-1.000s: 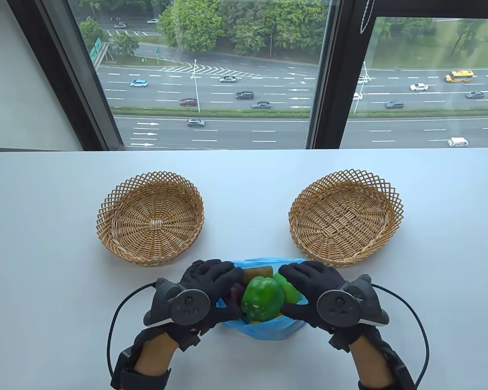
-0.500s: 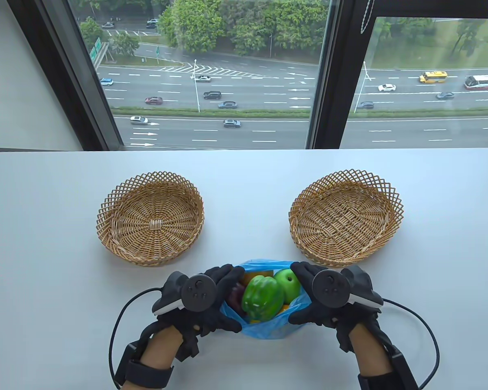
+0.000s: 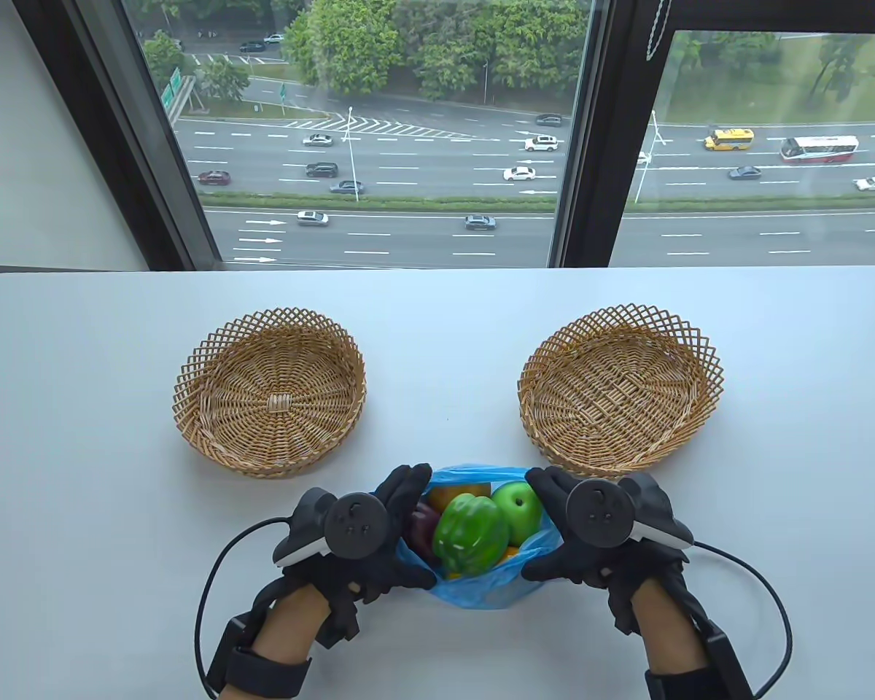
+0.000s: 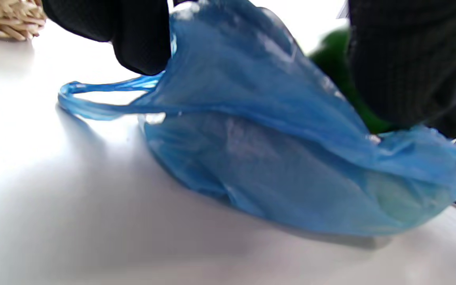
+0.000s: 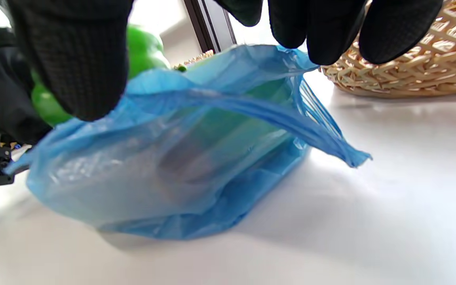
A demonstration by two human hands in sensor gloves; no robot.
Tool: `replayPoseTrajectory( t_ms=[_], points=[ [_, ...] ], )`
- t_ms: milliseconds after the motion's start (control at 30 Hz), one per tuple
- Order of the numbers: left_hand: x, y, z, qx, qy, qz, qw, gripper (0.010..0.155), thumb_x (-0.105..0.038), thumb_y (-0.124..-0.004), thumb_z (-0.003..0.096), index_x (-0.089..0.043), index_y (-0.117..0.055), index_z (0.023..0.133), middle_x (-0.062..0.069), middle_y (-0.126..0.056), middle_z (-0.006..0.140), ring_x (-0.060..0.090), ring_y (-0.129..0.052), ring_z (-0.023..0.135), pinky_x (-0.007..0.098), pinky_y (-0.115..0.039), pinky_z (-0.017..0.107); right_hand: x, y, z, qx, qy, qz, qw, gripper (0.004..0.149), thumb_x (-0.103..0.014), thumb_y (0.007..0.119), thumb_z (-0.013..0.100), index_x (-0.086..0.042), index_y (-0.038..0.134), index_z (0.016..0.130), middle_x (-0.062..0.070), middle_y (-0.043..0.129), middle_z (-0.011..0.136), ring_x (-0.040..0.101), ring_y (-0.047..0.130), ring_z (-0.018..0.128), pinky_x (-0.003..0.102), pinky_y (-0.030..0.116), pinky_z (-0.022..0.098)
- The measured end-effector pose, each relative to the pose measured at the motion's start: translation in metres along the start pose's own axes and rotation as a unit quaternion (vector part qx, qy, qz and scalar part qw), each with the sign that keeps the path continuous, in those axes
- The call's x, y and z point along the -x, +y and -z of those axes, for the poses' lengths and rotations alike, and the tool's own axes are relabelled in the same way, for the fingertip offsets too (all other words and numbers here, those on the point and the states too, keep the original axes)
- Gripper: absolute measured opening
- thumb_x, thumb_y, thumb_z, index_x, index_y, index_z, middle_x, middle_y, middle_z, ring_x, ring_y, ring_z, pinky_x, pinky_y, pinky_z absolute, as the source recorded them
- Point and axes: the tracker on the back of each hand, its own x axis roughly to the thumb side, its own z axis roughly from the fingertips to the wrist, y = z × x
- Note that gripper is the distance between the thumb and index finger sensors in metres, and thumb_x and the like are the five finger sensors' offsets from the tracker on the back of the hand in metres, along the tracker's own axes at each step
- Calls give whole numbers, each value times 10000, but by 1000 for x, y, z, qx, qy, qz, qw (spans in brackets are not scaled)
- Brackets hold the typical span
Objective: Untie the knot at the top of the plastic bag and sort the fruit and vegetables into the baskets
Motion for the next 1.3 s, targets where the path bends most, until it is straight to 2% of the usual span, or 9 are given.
replayPoseTrajectory(
  t_ms=[167,233,333,467,633,767,867,1133,1300],
  points=[
    [-1,19,-11,-45,11,5,999,1160,-722,-903,288,-299,-261,1157,159,-395,1222,476,-782,922,664,-634,656,2,-16,-12,46,13,-5,999,1062,-659,865,448,-50,405,1188,326,465,1171,602,625,983,707,634,632],
    [-7,24,-13,-71,0,7,997,1146,-723,-911,281,-304,-311,1163,153,-412,1224,478,-727,957,679,-593,676,4,-21,-16,82,11,6,997,1024,-656,846,466,-54,433,1183,318,491,1164,597,642,974,705,640,625],
    [-21,24,-15,-107,-28,21,994,1118,-728,-909,280,-310,-366,1163,143,-447,1219,477,-608,1010,704,-499,703,5,-25,-19,102,18,18,995,982,-641,823,493,-53,443,1181,322,502,1159,604,644,965,710,634,620],
    [-57,11,-11,-148,-73,95,982,1036,-736,-852,342,-315,-382,1164,144,-466,1218,477,-620,1021,702,-514,700,6,-25,-20,111,25,1,993,946,-629,802,513,-56,450,1179,316,519,1153,593,658,962,706,641,616],
    [-82,-9,5,-121,-79,127,981,1037,-765,-817,359,-323,-349,1172,160,-450,1227,553,-635,1008,707,-528,692,4,-23,-19,103,26,5,994,935,-621,800,517,-56,454,1177,315,527,1150,588,670,956,706,644,613],
    [-82,-17,15,-89,-61,148,983,1054,-773,-821,357,-324,-330,1174,167,-450,1228,566,-626,1008,713,-512,693,3,-22,-17,99,24,4,995,931,-621,797,521,-59,452,1178,317,528,1150,590,674,953,706,645,613],
    [-79,-21,17,-75,-66,126,987,1033,-740,-839,366,-321,-346,1171,158,-512,1212,521,-730,971,713,-518,690,3,-22,-17,96,23,4,995,930,-621,795,522,-56,454,1177,315,530,1149,586,676,954,707,645,613],
    [-77,-17,15,-97,-74,99,988,1005,-717,-870,360,-300,-430,1161,134,-564,1197,490,-777,939,718,-517,688,2,-21,-16,93,22,4,995,921,-617,789,527,-57,454,1177,314,534,1148,585,679,953,707,646,612],
    [-78,-9,9,-134,-87,80,984,992,-701,-881,361,-286,-453,1154,126,-587,1186,466,-817,908,709,-535,687,3,-21,-16,94,23,5,995,918,-615,787,528,-57,454,1177,314,534,1147,583,680,953,708,645,612]
  ],
)
